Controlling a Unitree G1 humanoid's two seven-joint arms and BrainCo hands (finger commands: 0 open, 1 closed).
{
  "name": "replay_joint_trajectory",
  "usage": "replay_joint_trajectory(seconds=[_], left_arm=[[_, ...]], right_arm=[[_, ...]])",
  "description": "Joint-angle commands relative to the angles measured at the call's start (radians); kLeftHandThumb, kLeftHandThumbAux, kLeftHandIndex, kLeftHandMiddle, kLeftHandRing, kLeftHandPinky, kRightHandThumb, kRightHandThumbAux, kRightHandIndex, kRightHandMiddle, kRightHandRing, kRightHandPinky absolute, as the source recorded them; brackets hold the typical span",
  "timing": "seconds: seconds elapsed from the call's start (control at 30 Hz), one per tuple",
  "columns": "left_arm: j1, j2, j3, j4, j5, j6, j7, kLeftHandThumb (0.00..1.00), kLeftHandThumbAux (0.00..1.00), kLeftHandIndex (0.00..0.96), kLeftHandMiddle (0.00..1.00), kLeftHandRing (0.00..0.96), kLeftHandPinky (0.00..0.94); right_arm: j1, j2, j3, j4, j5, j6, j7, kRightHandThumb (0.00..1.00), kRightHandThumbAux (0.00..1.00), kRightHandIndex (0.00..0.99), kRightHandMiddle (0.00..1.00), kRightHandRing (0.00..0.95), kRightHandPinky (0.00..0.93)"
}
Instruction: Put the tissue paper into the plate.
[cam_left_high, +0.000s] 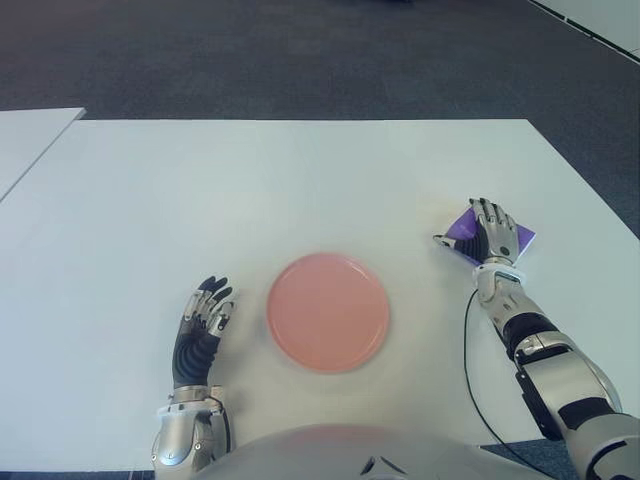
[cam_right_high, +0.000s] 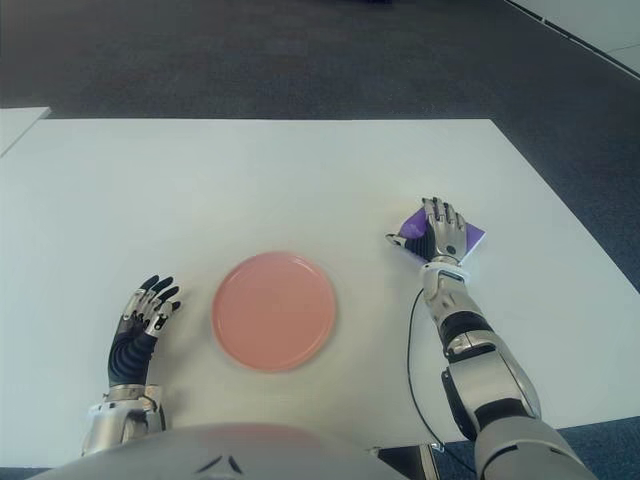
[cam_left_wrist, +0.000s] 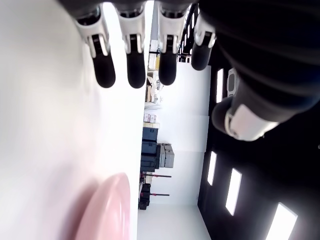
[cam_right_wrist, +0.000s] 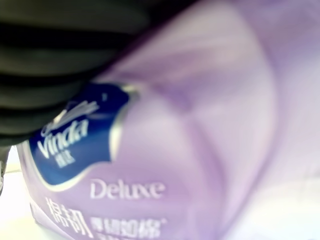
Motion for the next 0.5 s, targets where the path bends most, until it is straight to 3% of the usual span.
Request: replay_joint_trajectory(seconds=[0.03, 0.5], left_arm=[[0.039, 0.024, 0.021, 0.065, -0.030, 0.144, -0.023, 0.274, 0.593, 0.153, 0.191, 0.207, 0.232], [0.041, 0.070, 0.030, 0.001, -0.050, 0.195, -0.068, 0.276, 0.613, 0.172, 0.196, 0.203, 0.224]], right_arm=[[0.090, 0.123, 0.031, 0.064, 0.040, 0.034, 0.171, 0.259, 0.421, 0.000, 0.000, 0.000, 0.027], [0.026, 0.178, 0.018, 0.155, 0.059, 0.097, 0.200, 0.261, 0.414, 0.000, 0.002, 0.003, 0.057]])
